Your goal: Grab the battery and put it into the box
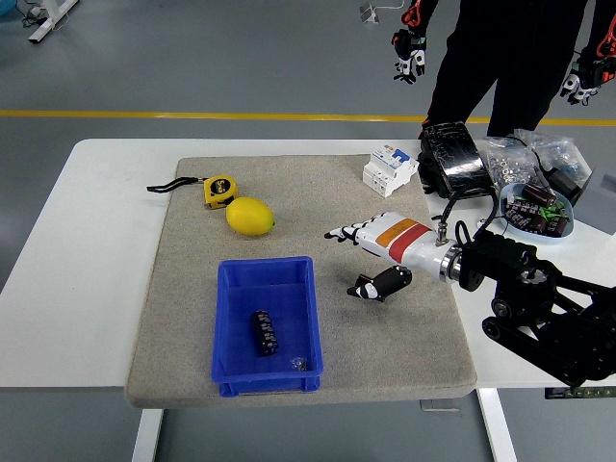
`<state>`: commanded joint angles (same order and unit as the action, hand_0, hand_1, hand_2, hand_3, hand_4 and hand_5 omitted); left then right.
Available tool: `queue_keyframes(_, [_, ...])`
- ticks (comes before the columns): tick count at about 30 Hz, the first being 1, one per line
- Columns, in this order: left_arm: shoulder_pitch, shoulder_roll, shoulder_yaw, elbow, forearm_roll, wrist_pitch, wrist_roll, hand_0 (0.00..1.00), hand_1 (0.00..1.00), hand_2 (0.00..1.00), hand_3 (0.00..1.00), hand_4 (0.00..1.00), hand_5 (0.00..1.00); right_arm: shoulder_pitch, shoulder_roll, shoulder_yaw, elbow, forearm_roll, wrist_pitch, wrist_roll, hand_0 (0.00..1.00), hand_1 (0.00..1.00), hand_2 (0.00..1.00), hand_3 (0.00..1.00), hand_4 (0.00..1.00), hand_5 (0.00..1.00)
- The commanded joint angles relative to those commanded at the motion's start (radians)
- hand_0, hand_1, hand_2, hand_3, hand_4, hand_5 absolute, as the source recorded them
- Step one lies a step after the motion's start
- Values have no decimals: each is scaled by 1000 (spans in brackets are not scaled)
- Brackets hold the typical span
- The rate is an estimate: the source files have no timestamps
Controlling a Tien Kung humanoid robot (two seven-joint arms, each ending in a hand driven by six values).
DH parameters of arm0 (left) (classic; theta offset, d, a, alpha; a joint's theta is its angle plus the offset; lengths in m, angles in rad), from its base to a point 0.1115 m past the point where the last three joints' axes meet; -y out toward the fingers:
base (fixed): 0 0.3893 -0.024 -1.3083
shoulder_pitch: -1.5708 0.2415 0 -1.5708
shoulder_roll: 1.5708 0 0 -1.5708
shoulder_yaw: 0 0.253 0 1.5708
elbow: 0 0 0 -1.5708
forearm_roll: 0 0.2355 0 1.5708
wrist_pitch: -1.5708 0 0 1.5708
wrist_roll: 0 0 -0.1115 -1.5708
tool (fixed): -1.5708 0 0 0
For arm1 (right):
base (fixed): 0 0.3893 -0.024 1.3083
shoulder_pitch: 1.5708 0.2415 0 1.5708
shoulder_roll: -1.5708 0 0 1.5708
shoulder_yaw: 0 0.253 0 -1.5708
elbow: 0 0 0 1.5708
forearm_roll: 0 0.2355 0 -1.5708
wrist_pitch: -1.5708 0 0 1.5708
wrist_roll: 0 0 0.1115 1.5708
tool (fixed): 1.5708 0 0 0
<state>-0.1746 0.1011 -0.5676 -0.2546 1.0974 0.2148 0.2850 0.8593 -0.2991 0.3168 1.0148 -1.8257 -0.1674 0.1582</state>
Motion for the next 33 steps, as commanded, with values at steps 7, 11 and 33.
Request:
queue_keyframes(7, [2,-3,-3,-1,7,-2,1,583,593,637,583,634,591,-33,14,5,-71,36,-23,5,584,626,748,857,849,389])
queue_keyframes(11, [3,-4,-3,-2,8,-1,1,583,593,637,583,634,591,-48,22,5,-103,56,-41,5,584,626,748,857,849,389])
queue_keyframes(33, [-4,-8,2,-4,5,-3,1,580,598,641,583,631,591,-61,60,-53,-184,76,-104,5,426,484,556,474,750,367])
